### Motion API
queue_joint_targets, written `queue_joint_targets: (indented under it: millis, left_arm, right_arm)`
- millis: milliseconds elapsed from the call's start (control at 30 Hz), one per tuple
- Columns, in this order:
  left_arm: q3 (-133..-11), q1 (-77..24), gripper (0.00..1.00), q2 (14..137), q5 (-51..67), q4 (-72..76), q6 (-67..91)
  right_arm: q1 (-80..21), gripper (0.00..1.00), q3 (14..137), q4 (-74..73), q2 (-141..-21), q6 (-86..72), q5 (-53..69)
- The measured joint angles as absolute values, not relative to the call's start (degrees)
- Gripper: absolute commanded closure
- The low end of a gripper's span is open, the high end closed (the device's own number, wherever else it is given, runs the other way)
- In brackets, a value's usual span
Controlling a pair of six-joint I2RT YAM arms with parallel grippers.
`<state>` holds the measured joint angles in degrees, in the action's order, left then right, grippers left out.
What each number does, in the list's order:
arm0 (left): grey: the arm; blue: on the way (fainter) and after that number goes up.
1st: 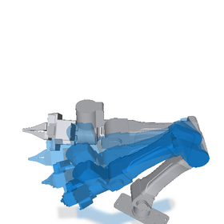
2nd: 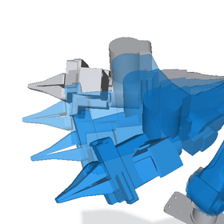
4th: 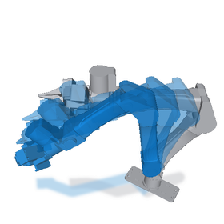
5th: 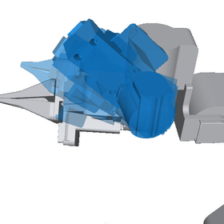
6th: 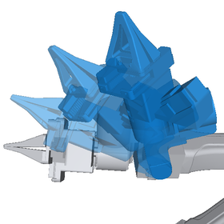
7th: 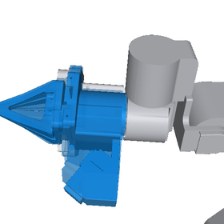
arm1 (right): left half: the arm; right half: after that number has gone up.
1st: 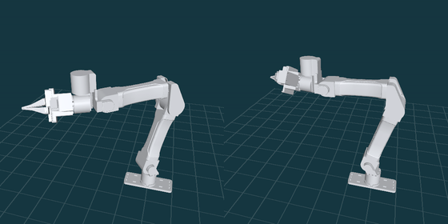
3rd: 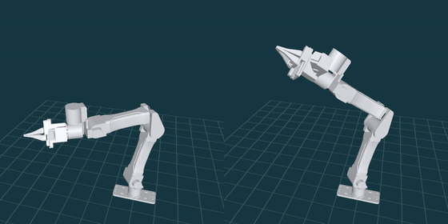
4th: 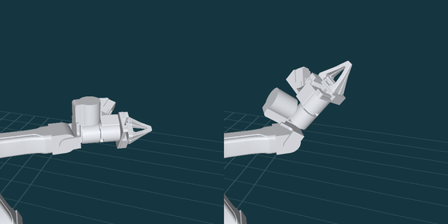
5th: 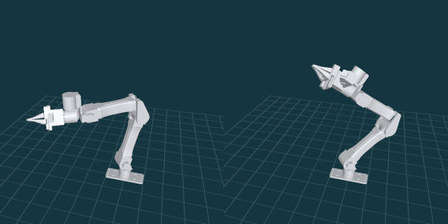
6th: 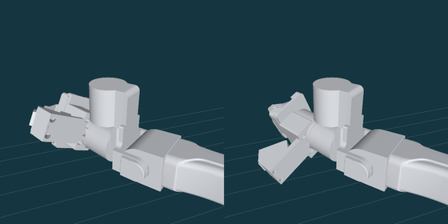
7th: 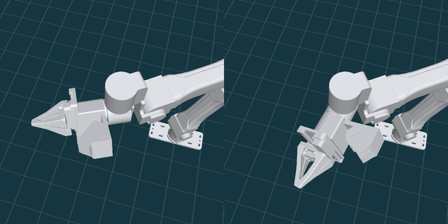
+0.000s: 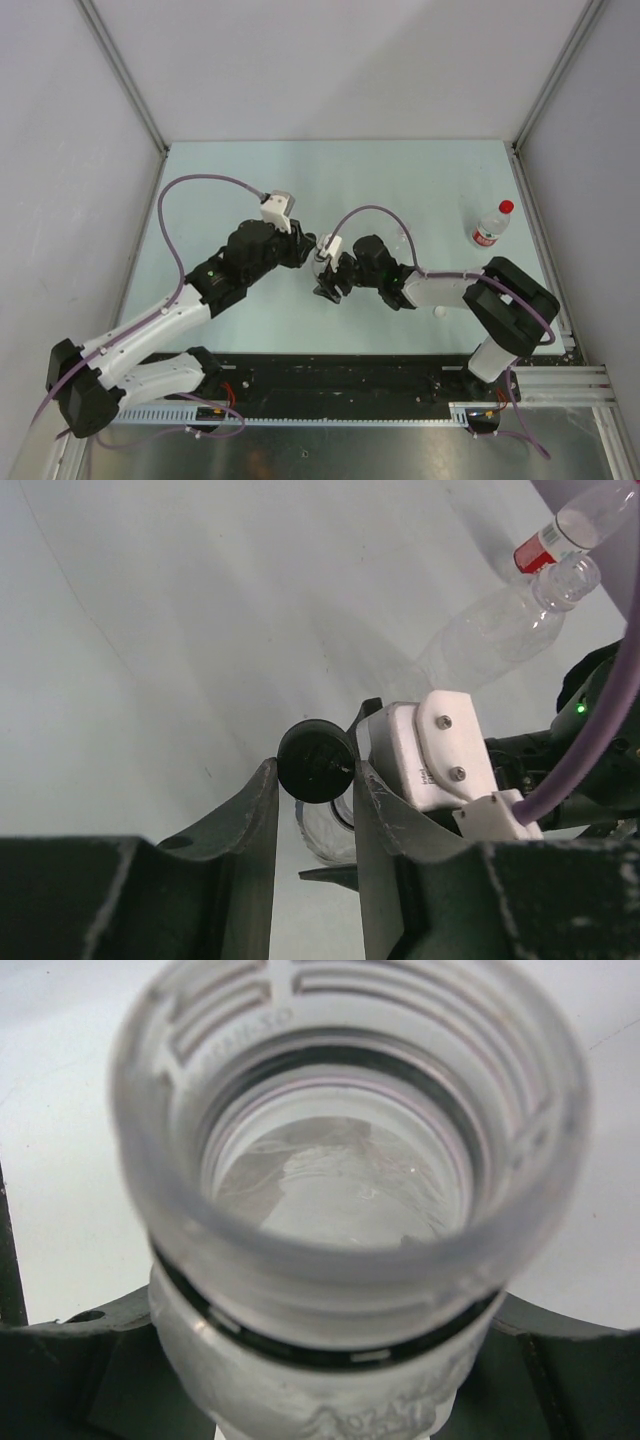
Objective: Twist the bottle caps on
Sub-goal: Pick up the plastic bottle at the center of the board, then screw the bottle cap onto the plastic bottle.
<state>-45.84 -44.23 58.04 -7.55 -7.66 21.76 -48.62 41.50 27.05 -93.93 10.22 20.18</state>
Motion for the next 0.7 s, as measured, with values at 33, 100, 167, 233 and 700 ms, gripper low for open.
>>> queue_joint_targets:
  millis: [33, 100, 167, 233, 700]
  left_arm:
    - [-45.95, -44.23, 0.89, 58.28, -7.4, -7.97, 21.47]
    - [-46.0, -44.21, 0.89, 58.7, -6.85, -8.54, 21.3]
    - [-46.0, -44.23, 0.89, 59.22, -5.45, -9.41, 20.99]
    - [-46.04, -44.27, 0.89, 59.61, -4.25, -9.67, 20.93]
    - [-47.16, -44.23, 0.92, 61.67, 0.27, -12.25, 20.95]
  right_arm:
    - [-48.62, 0.42, 41.5, 26.46, -93.58, 10.66, 20.18]
    - [-48.62, 0.42, 41.5, 25.52, -92.95, 11.6, 20.21]
    - [-48.66, 0.42, 41.5, 24.93, -92.14, 12.71, 20.32]
    - [-48.73, 0.42, 41.47, 23.75, -91.13, 13.76, 20.43]
    - [-48.99, 0.39, 41.41, 12.21, -86.37, 21.67, 17.8]
